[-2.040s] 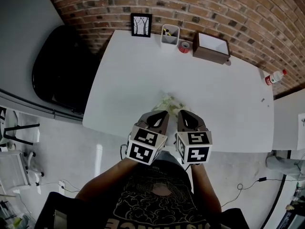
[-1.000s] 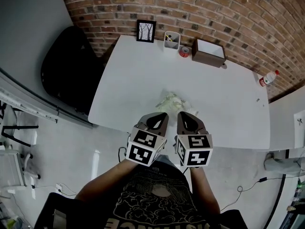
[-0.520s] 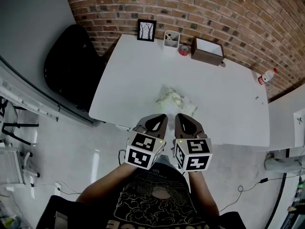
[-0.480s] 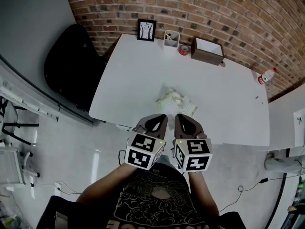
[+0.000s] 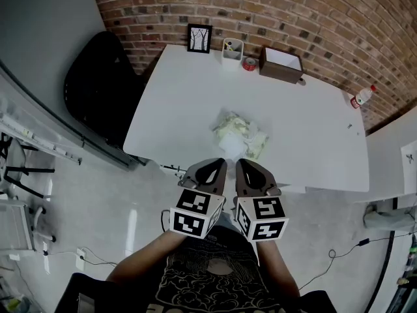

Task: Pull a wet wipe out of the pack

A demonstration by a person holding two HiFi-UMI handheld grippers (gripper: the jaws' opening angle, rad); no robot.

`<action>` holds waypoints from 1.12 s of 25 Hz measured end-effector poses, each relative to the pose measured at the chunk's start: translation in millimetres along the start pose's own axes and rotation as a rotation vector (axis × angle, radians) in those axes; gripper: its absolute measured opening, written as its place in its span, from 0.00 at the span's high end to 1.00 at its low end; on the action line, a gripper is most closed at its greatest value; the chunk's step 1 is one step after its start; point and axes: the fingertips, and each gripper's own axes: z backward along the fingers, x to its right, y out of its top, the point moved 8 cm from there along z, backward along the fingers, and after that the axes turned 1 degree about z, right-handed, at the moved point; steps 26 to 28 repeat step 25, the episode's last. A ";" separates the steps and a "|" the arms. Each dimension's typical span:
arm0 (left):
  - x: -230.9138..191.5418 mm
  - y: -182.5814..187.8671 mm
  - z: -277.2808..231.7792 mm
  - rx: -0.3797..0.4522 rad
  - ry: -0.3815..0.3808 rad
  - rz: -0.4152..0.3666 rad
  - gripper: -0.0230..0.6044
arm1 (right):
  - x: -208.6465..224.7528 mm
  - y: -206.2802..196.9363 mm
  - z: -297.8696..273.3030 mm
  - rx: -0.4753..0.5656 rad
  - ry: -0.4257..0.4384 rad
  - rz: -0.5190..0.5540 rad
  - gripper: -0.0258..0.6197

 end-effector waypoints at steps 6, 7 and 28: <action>10.1 -6.8 14.6 0.004 0.001 0.000 0.94 | -8.1 -8.9 15.5 0.007 -0.011 0.003 0.93; 11.3 -7.7 16.1 0.005 -0.001 -0.001 0.94 | -8.8 -10.2 17.5 0.008 -0.014 0.003 0.93; 13.6 -11.3 26.7 -0.004 -0.010 -0.013 0.94 | -19.6 -7.5 28.9 0.024 -0.029 0.023 0.93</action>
